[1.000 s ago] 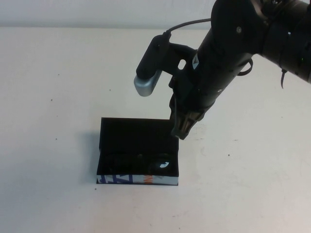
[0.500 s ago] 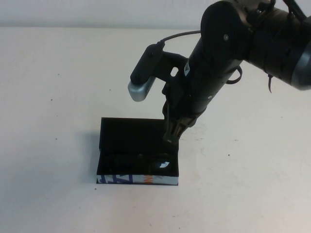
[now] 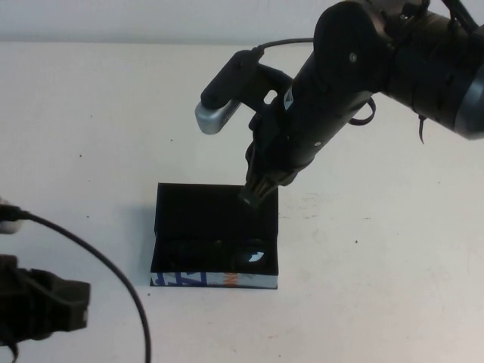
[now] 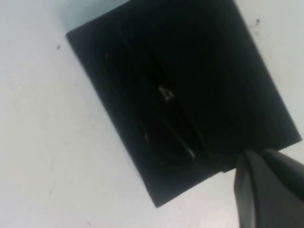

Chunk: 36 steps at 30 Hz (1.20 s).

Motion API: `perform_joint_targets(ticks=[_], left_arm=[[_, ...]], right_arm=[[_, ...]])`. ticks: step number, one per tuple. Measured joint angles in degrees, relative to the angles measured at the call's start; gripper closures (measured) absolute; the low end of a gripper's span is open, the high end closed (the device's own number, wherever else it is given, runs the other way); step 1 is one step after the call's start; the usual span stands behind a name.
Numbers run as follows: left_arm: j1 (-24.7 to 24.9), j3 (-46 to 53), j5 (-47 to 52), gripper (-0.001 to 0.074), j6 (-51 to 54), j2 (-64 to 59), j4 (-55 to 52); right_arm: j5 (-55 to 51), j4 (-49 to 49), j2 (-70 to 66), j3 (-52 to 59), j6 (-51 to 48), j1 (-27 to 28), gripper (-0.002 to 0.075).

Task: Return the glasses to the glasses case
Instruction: Close the glasses case

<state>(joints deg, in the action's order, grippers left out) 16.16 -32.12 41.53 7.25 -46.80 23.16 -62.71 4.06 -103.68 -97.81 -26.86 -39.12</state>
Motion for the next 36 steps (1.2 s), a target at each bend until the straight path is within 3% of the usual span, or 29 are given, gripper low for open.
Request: perform_joint_targets(ticks=[7, 15, 30, 36], left_arm=[[0.2, -0.7, -0.7, 0.0736, 27.5, -17.8, 20.7], [0.2, -0.9, -7.0, 0.0736, 53.6, -30.7, 40.9], [6.8, 2.5, -16.9, 0.0736, 88.2, -39.6, 71.9], [6.8, 2.7, -17.6, 0.0736, 93.5, -44.1, 74.8]], right_arm=[[1.4, 4.6, -1.3, -1.3, 2.9, 3.9, 0.0737], [-2.8, 9.7, -10.1, -11.9, 3.1, 7.1, 0.0737], [-7.1, 10.9, -22.9, -26.3, 4.6, 7.1, 0.0738], [-7.1, 11.0, -25.6, -29.3, 5.2, 7.1, 0.0738]])
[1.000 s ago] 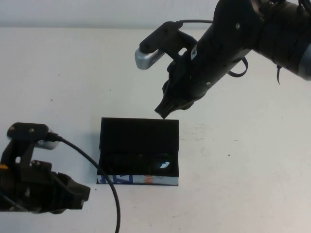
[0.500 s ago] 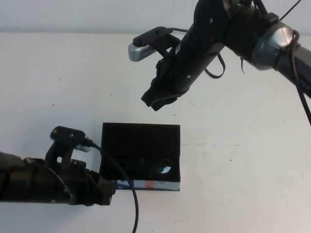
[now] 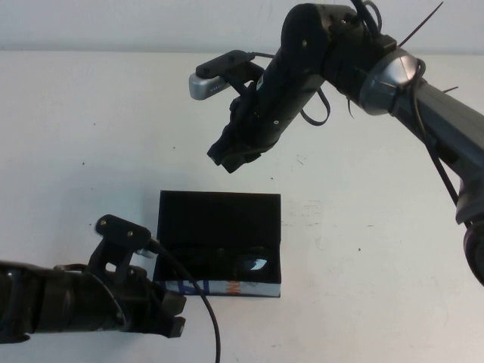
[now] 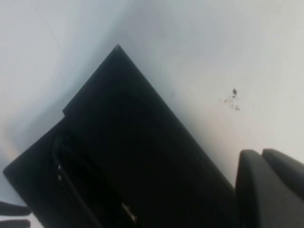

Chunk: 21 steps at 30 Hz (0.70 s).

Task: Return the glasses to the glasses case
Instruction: Close the glasses case

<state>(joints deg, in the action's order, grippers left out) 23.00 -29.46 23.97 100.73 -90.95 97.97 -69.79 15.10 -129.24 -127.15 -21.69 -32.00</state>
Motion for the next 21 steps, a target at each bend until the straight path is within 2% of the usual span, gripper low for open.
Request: perform_joint_targets(ticks=[21], left_arm=[[0.0, 0.0, -0.2, 0.0736, 1.8, -1.9, 0.5]], right_arm=[[6.7, 0.3, -7.1, -1.7, 0.8, 0.0, 0.0738]])
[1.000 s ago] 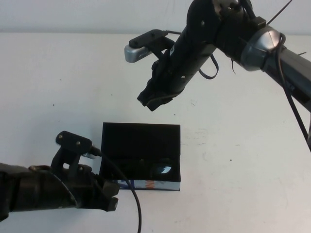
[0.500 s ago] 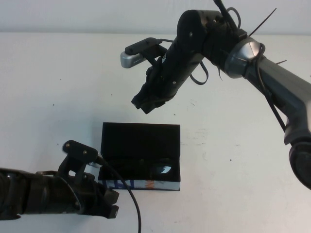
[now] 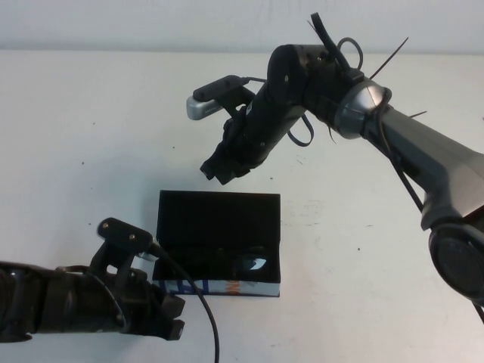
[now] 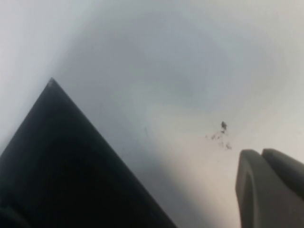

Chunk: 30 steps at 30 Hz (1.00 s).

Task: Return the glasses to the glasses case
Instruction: Close the glasses case

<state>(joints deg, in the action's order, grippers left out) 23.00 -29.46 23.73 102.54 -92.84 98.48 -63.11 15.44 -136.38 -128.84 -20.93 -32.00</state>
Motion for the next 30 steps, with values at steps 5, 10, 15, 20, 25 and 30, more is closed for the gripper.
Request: perform_joint_targets(ticks=[5, 10, 15, 20, 25, 30], left_arm=[[0.0, 0.0, 0.0, 0.0736, 0.0, 0.0, 0.0], [0.0, 0.0, 0.0, 0.0736, 0.0, 0.0, 0.0], [0.0, 0.0, 0.0, 0.0736, 0.0, 0.0, 0.0], [0.0, 0.0, -0.1, 0.0736, 0.1, 0.0, 0.0], [0.0, 0.0, -0.1, 0.0736, 0.1, 0.0, 0.0], [0.0, 0.0, -0.1, 0.0736, 0.2, -0.1, 0.1]], right_arm=[[0.4, 0.9, -0.7, 0.0, 0.0, 0.0, 0.0739], [-1.0, 2.1, -1.1, 0.0, 0.1, 0.0, 0.0739], [-3.9, 2.9, -1.1, 0.0, 0.1, 0.0, 0.0739], [-6.9, 4.1, -1.1, -1.0, 0.1, 0.0, 0.0739], [-7.3, 4.6, -1.1, -4.2, 0.2, 0.0, 0.0739], [-7.4, 4.9, -1.0, -4.8, 0.3, 0.0, 0.0739]])
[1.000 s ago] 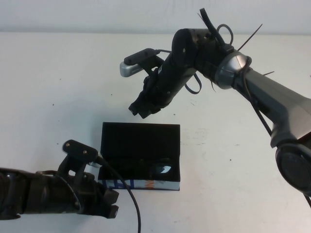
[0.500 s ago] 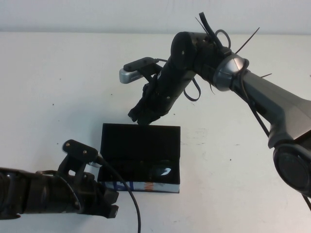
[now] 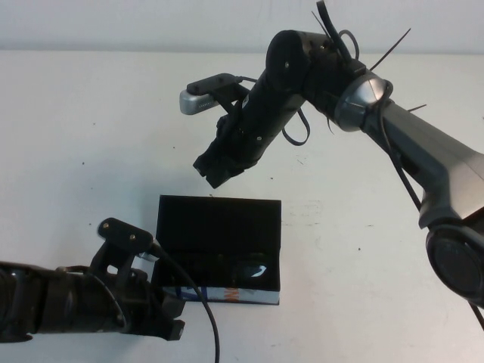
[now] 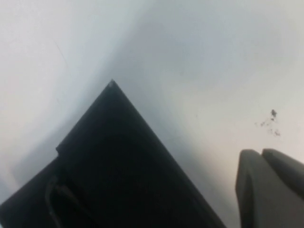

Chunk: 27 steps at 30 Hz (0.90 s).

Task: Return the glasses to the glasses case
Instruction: Close the glasses case

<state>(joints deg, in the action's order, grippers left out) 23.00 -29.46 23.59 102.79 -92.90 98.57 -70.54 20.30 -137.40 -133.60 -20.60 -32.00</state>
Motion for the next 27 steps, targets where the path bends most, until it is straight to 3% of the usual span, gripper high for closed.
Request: perform_joint_targets(ticks=[7, 27], left_arm=[[0.0, 0.0, 0.0, 0.0736, 0.0, 0.0, 0.0], [0.0, 0.0, -0.2, 0.0736, 0.0, 0.0, 0.2]], right_arm=[[1.8, -4.0, -0.3, 0.0, 2.7, 0.0, 0.0739], [0.2, 0.1, -2.9, -0.1, 3.0, -0.2, 0.0739]])
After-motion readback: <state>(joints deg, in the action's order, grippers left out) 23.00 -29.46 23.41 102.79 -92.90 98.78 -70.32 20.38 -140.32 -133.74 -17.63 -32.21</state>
